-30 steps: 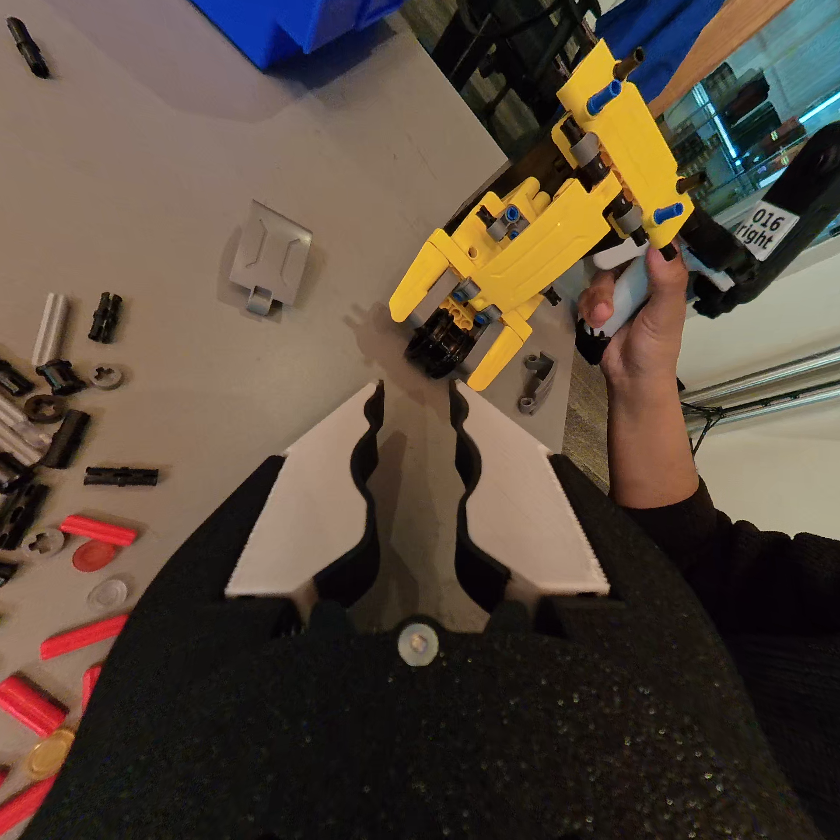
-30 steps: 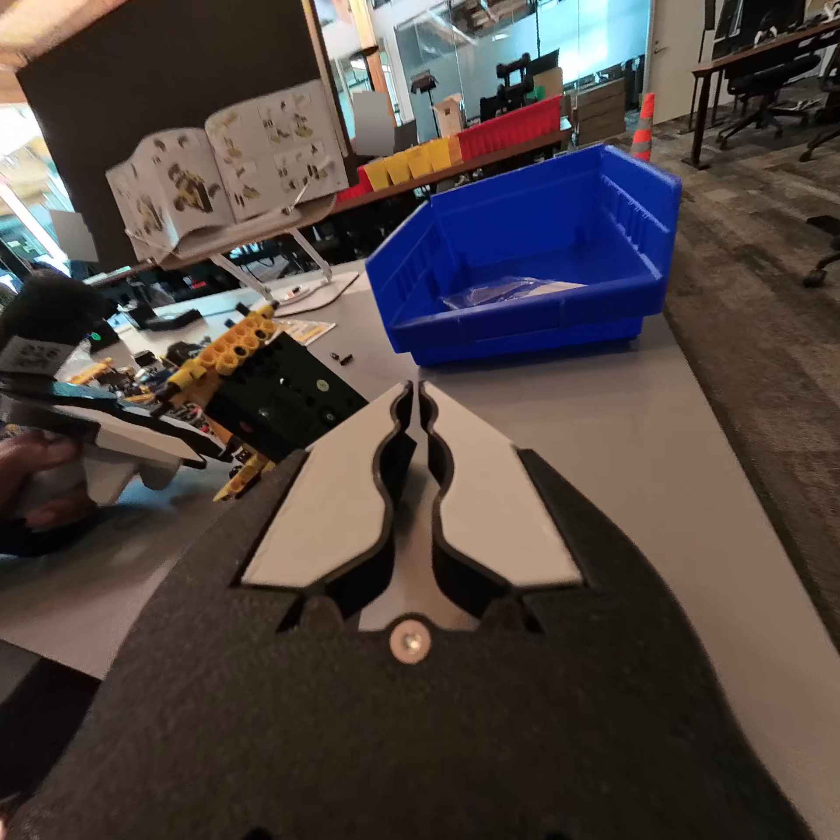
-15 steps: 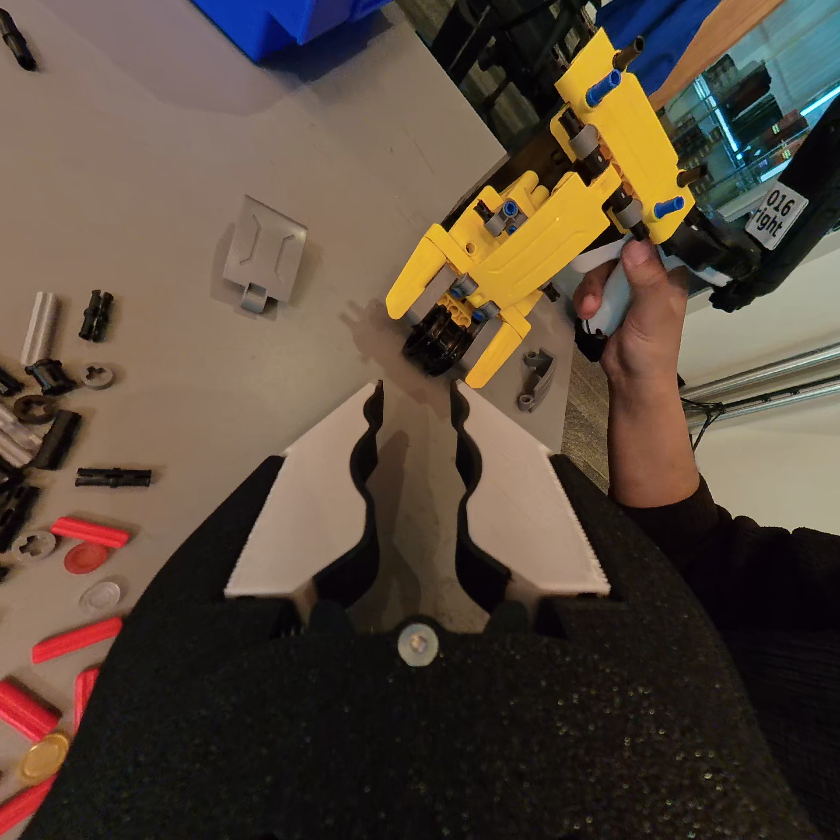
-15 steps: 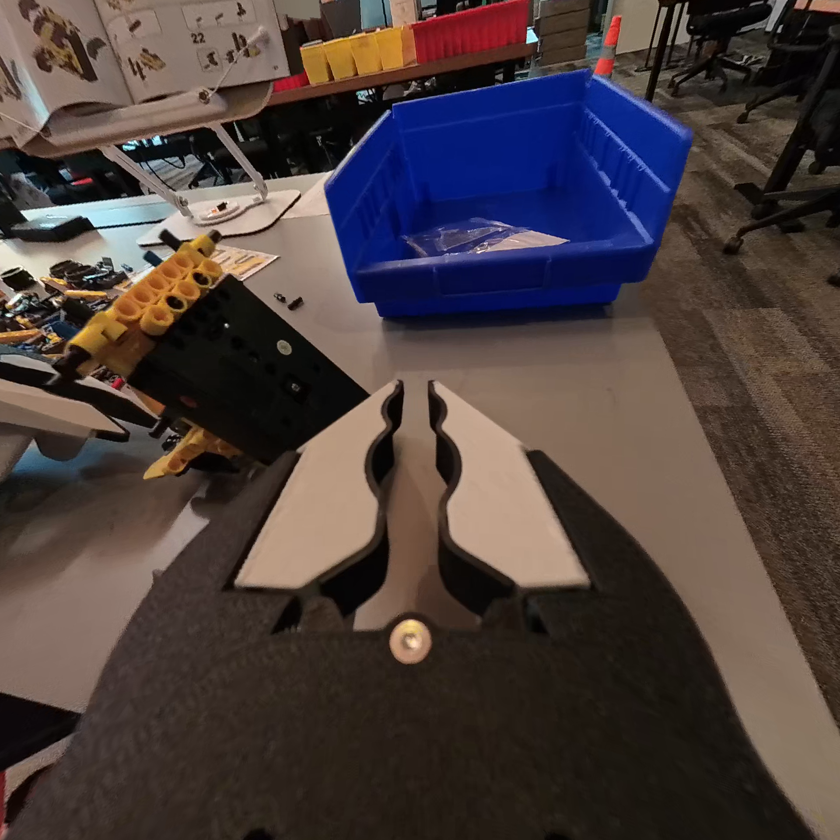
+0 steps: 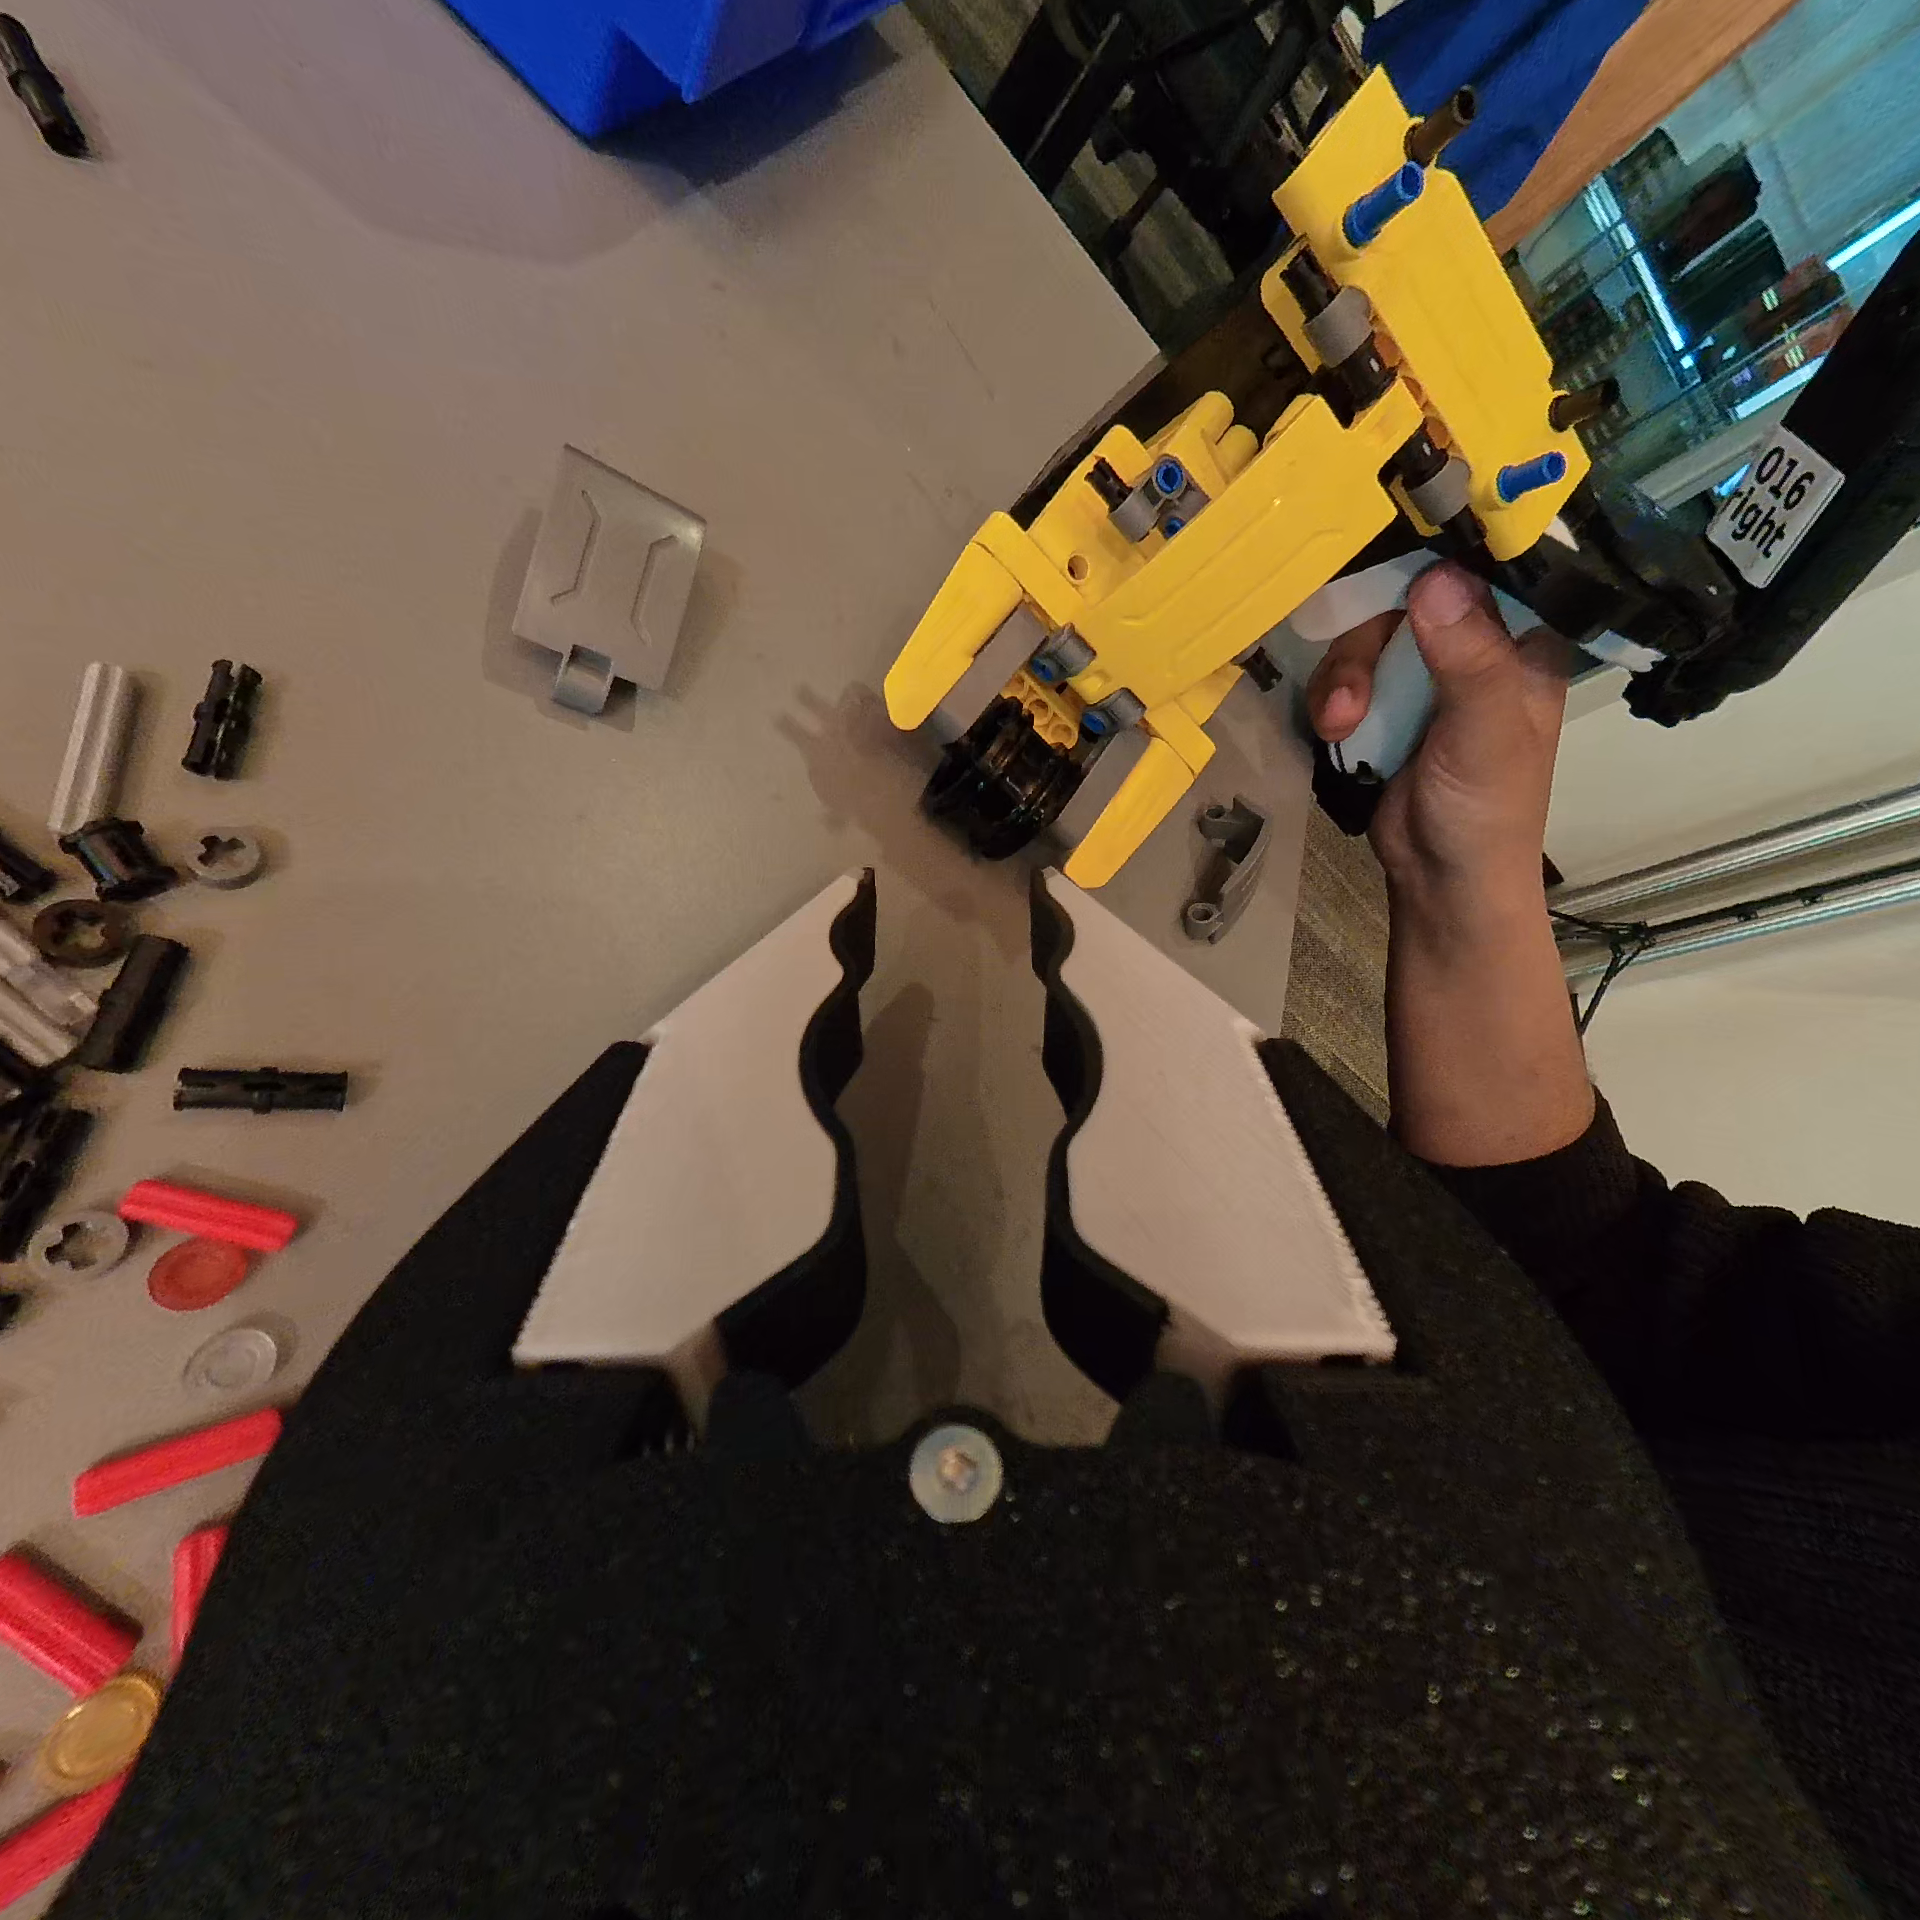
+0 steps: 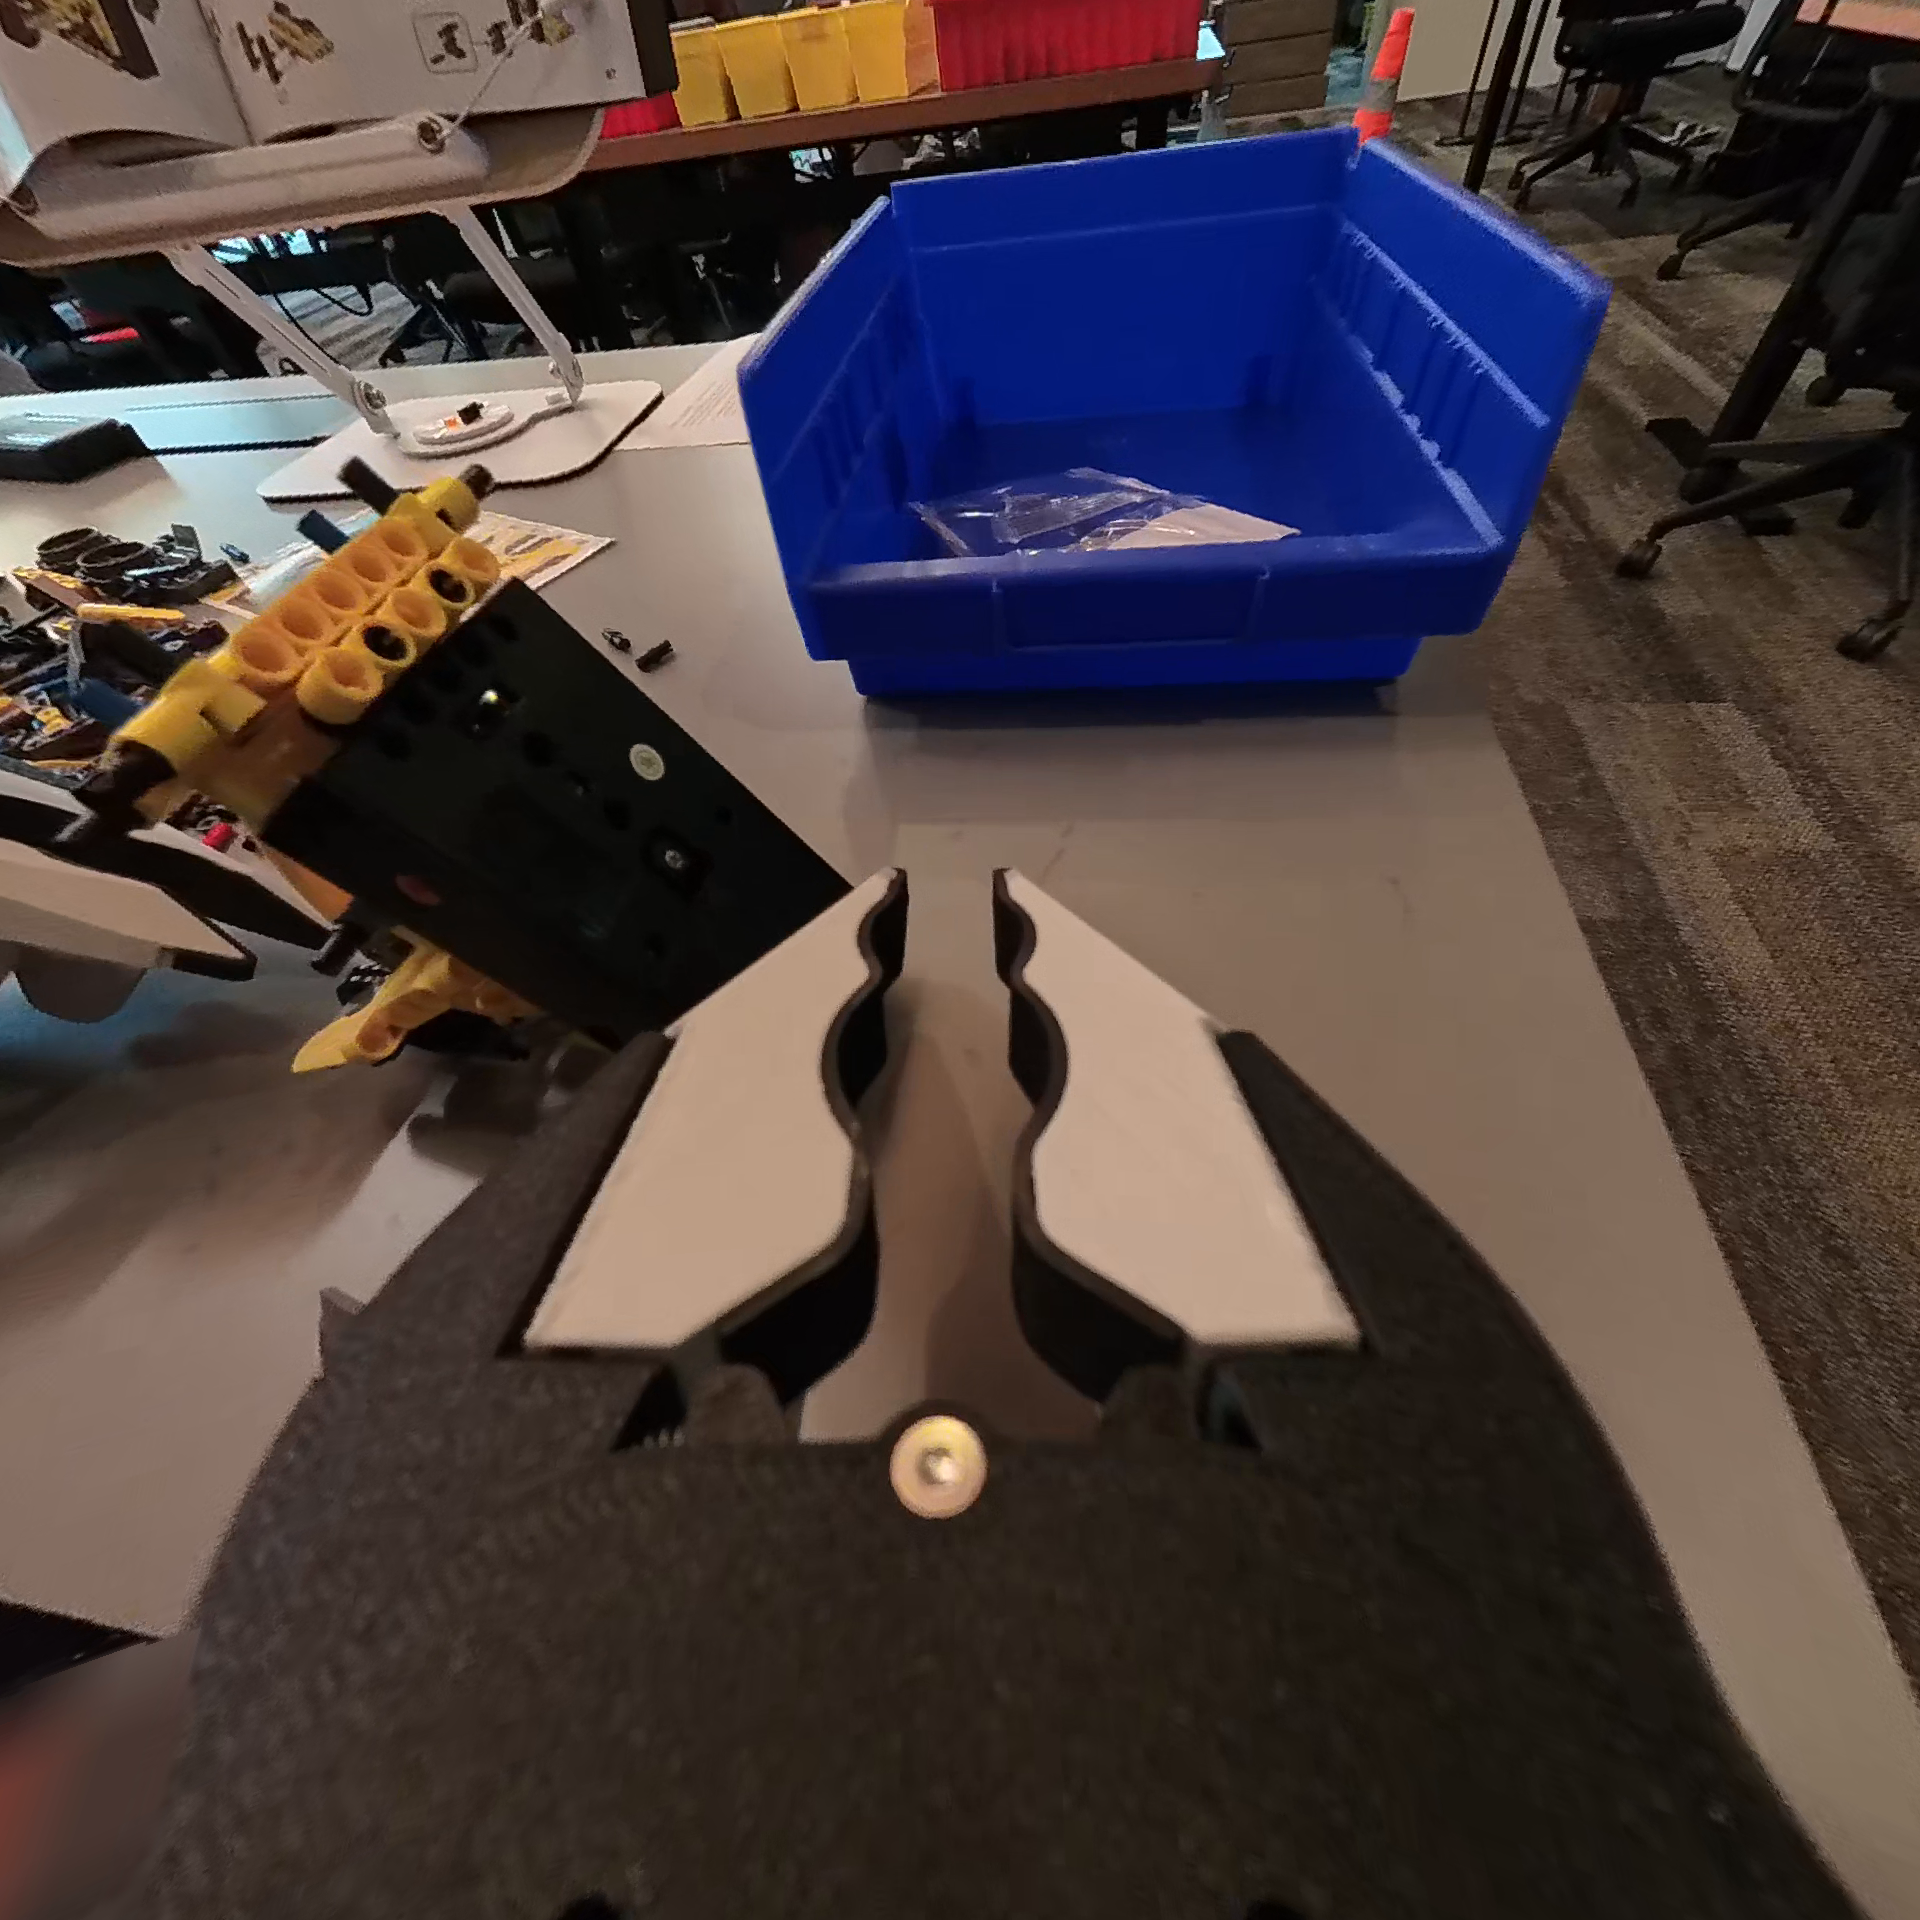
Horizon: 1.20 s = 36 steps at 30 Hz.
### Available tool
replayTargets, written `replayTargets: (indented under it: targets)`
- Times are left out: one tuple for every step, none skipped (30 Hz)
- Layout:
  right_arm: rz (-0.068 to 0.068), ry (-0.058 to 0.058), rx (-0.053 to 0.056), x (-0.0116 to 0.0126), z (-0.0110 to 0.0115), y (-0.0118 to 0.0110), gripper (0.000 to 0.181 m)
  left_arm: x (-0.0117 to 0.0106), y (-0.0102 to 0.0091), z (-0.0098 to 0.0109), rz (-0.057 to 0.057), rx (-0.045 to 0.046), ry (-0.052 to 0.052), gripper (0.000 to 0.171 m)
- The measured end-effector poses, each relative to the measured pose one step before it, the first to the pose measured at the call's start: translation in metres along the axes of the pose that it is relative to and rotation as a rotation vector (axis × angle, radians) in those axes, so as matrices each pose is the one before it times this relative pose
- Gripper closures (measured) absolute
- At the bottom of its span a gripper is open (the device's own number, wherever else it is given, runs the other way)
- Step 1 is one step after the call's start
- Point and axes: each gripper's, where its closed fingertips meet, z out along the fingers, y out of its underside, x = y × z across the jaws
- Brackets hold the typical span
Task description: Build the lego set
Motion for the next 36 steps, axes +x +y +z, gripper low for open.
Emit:
replayTargets:
  targets:
    - [-0.0041, 0.0032, -0.0031, 0.00002, 0.00031, 0.00035, 0.166, -0.00001, 0.00000, 0.00000, 0.0003, -0.00003, 0.0001, 0.142]
    - [-0.0031, 0.0025, -0.0025, -0.00005, 0.00016, 0.00031, 0.165, 0.00006, -0.00004, -0.00014, -0.0002, 0.00037, 0.0000, 0.142]
    - [-0.0020, 0.0019, -0.0020, 0.00006, 0.00023, 0.00019, 0.165, -0.00006, -0.00009, -0.00003, 0.0002, 0.00064, 0.0001, 0.142]
    - [-0.0008, 0.0017, -0.0013, 0.00006, 0.00011, 0.00025, 0.165, 0.00004, -0.00003, -0.00007, 0.0004, 0.00030, -0.0003, 0.142]
    - [0.0001, 0.0011, -0.0005, 0.00007, 0.00002, 0.00006, 0.165, 0.00001, 0.00003, -0.00010, 0.0007, -0.00011, -0.0003, 0.142]
    - [0.0008, 0.0001, -0.0002, 0.00005, -0.00004, 0.00013, 0.165, -0.00003, -0.00002, 0.00001, 0.0003, 0.00014, -0.0001, 0.142]
    - [0.0018, -0.0006, -0.0006, 0.00008, 0.00005, 0.00024, 0.164, 0.00005, 0.00002, -0.00009, -0.0005, 0.00039, 0.0002, 0.142]
    - [0.0028, -0.0011, -0.0024, 0.00003, 0.00009, 0.00074, 0.164, -0.00010, -0.00011, -0.00010, -0.0002, 0.00076, 0.0000, 0.142]
    - [0.0033, -0.0009, -0.0041, 0.00017, 0.00019, 0.00110, 0.164, 0.00004, -0.00008, -0.00004, 0.0000, 0.00011, -0.0001, 0.142]
    - [0.0029, -0.0002, -0.0028, 0.00012, 0.00017, 0.00066, 0.163, -0.00004, 0.00017, 0.00007, 0.0001, -0.00075, -0.0002, 0.142]
    - [0.0018, 0.0002, 0.0003, 0.00021, -0.00005, 0.00005, 0.163, 0.00000, -0.00001, 0.00001, 0.0005, -0.00036, -0.0007, 0.142]
    - [0.0008, 0.0005, 0.0015, 0.00010, -0.00012, -0.00025, 0.163, -0.00001, -0.00009, -0.00003, 0.0006, 0.00017, -0.0002, 0.142]
    - [0.0002, 0.0007, 0.0008, 0.00010, -0.00008, -0.00007, 0.163, -0.00008, 0.00008, -0.00004, -0.0004, -0.00009, 0.0001, 0.142]
    - [-0.0003, 0.0008, 0.0002, -0.00001, 0.00000, -0.00001, 0.163, 0.00000, -0.00001, -0.00007, -0.0006, 0.00005, 0.0001, 0.142]
    - [-0.0008, 0.0009, -0.0001, 0.00002, 0.00011, -0.00001, 0.163, -0.00003, -0.00004, -0.00006, -0.0001, 0.00030, 0.0001, 0.142]
    - [-0.0011, 0.0011, -0.0003, 0.00001, 0.00002, 0.00005, 0.163, 0.00003, -0.00001, 0.00001, -0.0003, 0.00008, 0.0001, 0.142]
    - [-0.0015, 0.0010, 0.0004, 0.00005, -0.00007, 0.00000, 0.163, -0.00002, 0.00003, -0.00001, -0.0001, -0.00019, -0.0002, 0.142]
    - [-0.0014, 0.0009, 0.0013, -0.00009, -0.00015, -0.00006, 0.163, 0.00002, -0.00006, 0.00003, 0.0008, -0.00003, -0.0003, 0.142]
    - [-0.0007, 0.0005, 0.0013, 0.00000, -0.00006, -0.00011, 0.163, -0.00006, 0.00002, -0.00001, 0.0003, -0.00016, -0.0003, 0.142]
    - [0.0006, -0.0002, 0.0010, -0.00004, -0.00006, -0.00010, 0.163, 0.00006, 0.00003, -0.00001, -0.0004, -0.00018, 0.0002, 0.142]
    - [0.0014, -0.0006, 0.0011, 0.00005, -0.00009, -0.00013, 0.163, -0.00010, -0.00005, 0.00003, -0.0007, 0.00028, 0.0002, 0.142]
    - [0.0014, -0.0008, 0.0013, 0.00006, -0.00018, -0.00002, 0.163, -0.00006, -0.00008, -0.00011, -0.0005, 0.00058, 0.0002, 0.142]
    - [0.0013, -0.0009, 0.0013, 0.00003, -0.00008, -0.00015, 0.163, 0.00006, 0.00001, 0.00007, -0.0001, -0.00008, -0.0001, 0.142]
    - [0.0014, -0.0009, 0.0013, -0.00003, -0.00013, -0.00003, 0.163, 0.00000, 0.00013, 0.00009, 0.0004, -0.00088, -0.0007, 0.142]
    - [0.0015, -0.0011, 0.0011, 0.00003, -0.00017, 0.00011, 0.163, -0.00007, 0.00018, 0.00015, 0.0003, -0.00135, -0.0005, 0.142]
    - [0.0015, -0.0013, 0.0003, -0.00006, 0.00001, 0.00004, 0.163, -0.00011, 0.00007, 0.00005, -0.0002, -0.00060, -0.0001, 0.142]
    - [0.0014, -0.0014, -0.0002, -0.00006, -0.00003, 0.00011, 0.163, -0.00008, -0.00007, 0.00004, -0.0012, 0.00044, 0.0000, 0.142]
    - [0.0011, -0.0012, 0.0000, -0.00002, -0.00004, -0.00002, 0.163, 0.00001, -0.00014, -0.00009, -0.0007, 0.00100, 0.0006, 0.142]
    - [0.0005, -0.0007, 0.0004, 0.00001, 0.00004, -0.00007, 0.163, -0.00001, -0.00002, -0.00007, -0.0006, 0.00014, 0.0000, 0.142]
    - [0.0000, -0.0004, 0.0002, -0.00006, 0.00001, -0.00003, 0.163, -0.00004, 0.00005, 0.00014, 0.0000, -0.00042, 0.0000, 0.142]
    - [-0.0001, -0.0004, -0.0003, -0.00004, 0.00001, 0.00013, 0.163, 0.00001, 0.00010, 0.00011, 0.0005, -0.00066, -0.0006, 0.142]
    - [-0.0001, -0.0002, -0.0006, -0.00004, 0.00009, 0.00005, 0.163, -0.00002, 0.00010, 0.00003, 0.0004, -0.00071, -0.0004, 0.142]
    - [-0.0002, 0.0001, -0.0006, -0.00005, 0.00002, 0.00007, 0.163, 0.00005, 0.00001, 0.00007, 0.0001, -0.00008, 0.0000, 0.142]
    - [-0.0005, 0.0003, -0.0002, 0.00000, 0.00004, 0.00003, 0.163, -0.00001, -0.00008, 0.00004, 0.0001, 0.00054, 0.0000, 0.142]
    - [-0.0006, 0.0002, -0.0003, 0.00001, 0.00007, 0.00013, 0.163, 0.00003, 0.00005, -0.00003, 0.0001, 0.00022, -0.0001, 0.142]
    - [-0.0005, 0.0001, -0.0005, -0.00004, 0.00002, 0.00006, 0.163, 0.00002, 0.00009, 0.00019, 0.0003, -0.00018, -0.0001, 0.142]
